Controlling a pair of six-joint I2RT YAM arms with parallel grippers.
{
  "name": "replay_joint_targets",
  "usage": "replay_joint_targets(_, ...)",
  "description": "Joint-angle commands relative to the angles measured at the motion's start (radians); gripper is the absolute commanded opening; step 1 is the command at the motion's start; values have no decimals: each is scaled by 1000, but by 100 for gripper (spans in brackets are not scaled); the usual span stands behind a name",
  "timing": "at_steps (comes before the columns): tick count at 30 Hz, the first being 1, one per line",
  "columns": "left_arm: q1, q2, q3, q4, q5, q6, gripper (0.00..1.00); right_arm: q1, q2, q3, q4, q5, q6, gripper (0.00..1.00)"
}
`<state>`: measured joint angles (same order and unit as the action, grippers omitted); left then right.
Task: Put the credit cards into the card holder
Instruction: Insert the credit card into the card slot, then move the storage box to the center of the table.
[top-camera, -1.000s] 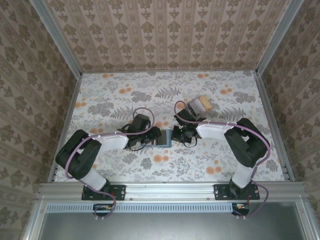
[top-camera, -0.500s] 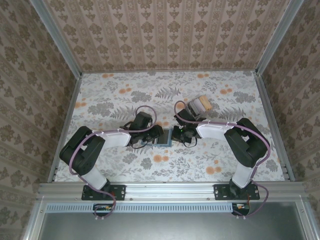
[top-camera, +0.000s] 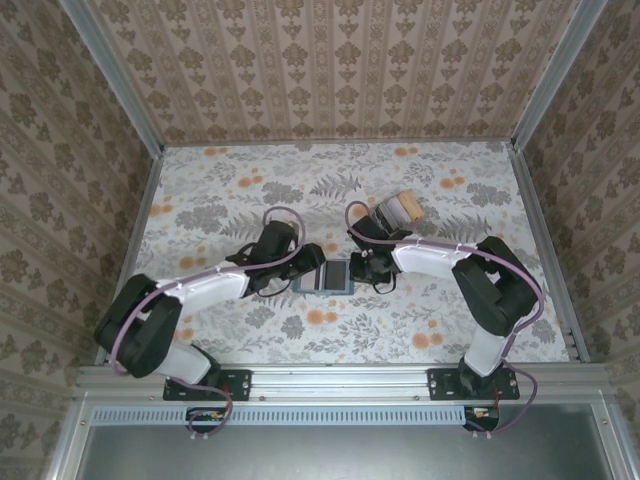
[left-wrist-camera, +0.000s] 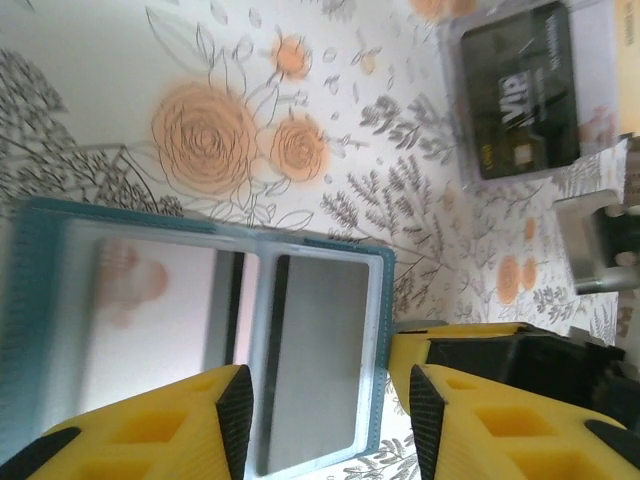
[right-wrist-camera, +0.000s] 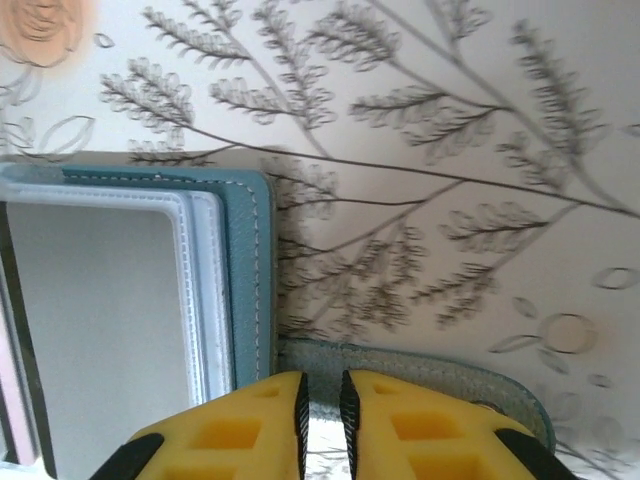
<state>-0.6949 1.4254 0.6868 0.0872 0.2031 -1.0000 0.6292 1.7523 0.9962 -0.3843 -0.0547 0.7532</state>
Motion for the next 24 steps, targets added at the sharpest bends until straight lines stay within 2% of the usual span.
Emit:
replay_joint_targets(1,26,-55,-3,-97,-68,49,49,-17,-53,7,-101,43,-101,25)
replay_joint_targets(3,48,-75,-9,-106,-67,58,49,-18,-100,21,-111,27,-131,26)
replay_joint_targets(5,68,-94,-15,-116,-67,66,51,-29,-160,38,-123,27,-161,36)
replay_joint_targets(7,81,-104,-24,-113,-63,69,52,-57,-203,65,-147,39,-187,40)
replay_joint_targets(9,86,-109,-28,-100,-53,76,54,-108,-228,98,-181,47,-229,42)
replay_joint_targets(12,88,-111,-15,-106,-47,101,58,-222,-231,165,-223,70,-280,56)
replay_joint_targets(14,89,-114,-3,-116,-49,120,63,-309,-208,207,-223,65,-318,68)
replay_joint_targets(16,92,-125,3,-121,-56,134,67,-381,-167,258,-226,40,-344,73)
replay_joint_targets(20,101,-160,19,-146,-83,177,76,-489,-60,369,-241,-35,-368,77)
replay_joint_targets(24,112,-205,27,-192,-140,208,86,-533,35,472,-271,-77,-416,82)
